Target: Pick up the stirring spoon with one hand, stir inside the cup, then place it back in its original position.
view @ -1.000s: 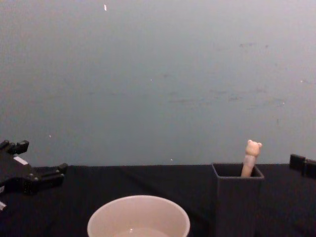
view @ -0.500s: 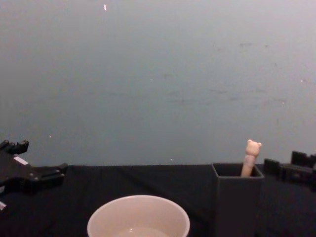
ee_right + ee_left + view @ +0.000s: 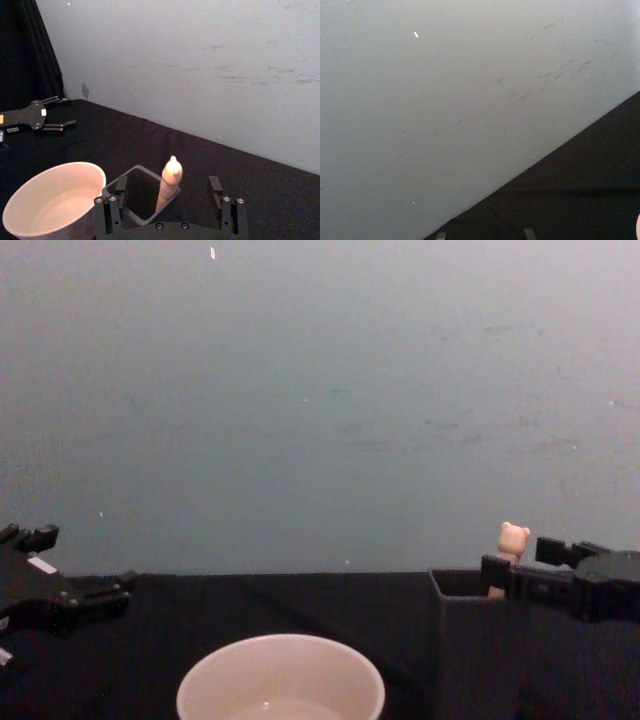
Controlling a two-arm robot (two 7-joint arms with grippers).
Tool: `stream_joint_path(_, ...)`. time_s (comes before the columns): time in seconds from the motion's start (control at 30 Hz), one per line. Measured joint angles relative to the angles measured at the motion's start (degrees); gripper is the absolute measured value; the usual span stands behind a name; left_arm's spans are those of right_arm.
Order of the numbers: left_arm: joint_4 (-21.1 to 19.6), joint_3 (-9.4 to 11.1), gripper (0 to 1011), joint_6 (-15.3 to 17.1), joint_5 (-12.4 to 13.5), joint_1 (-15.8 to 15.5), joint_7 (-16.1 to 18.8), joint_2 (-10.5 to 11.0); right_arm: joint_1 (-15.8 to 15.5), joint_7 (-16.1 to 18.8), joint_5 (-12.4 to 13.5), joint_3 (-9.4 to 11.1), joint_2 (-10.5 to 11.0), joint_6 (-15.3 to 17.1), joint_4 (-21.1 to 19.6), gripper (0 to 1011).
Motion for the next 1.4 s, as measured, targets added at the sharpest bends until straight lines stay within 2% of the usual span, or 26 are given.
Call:
stream_joint_path(0.4, 0.00, 0.00, 1001, 0.00, 0.00, 0.00, 0.00, 0.00, 2.67, 1.86, -0.29, -0.71, -1.59, -0.89, 2.80, 1002)
stream_joint_path(1.13, 0.00, 0.00, 1001, 0.00, 0.00, 0.00, 0.00, 0.00, 3.08, 2.28, -0.27, -1.04, -1.96, -0.92, 3.52, 1002)
stream_joint_path(1.27, 0.00, 0.00, 1001, 0.00, 0.00, 0.00, 0.00, 0.00, 3.08, 2.27, -0.25, -1.02, -1.94, -0.91, 3.50, 928)
stream_joint_path(1.4, 0.00, 0.00, 1001, 0.00, 0.00, 0.00, 0.00, 0.00, 3.09, 2.27, -0.23, -1.00, -1.93, -0.90, 3.48, 810)
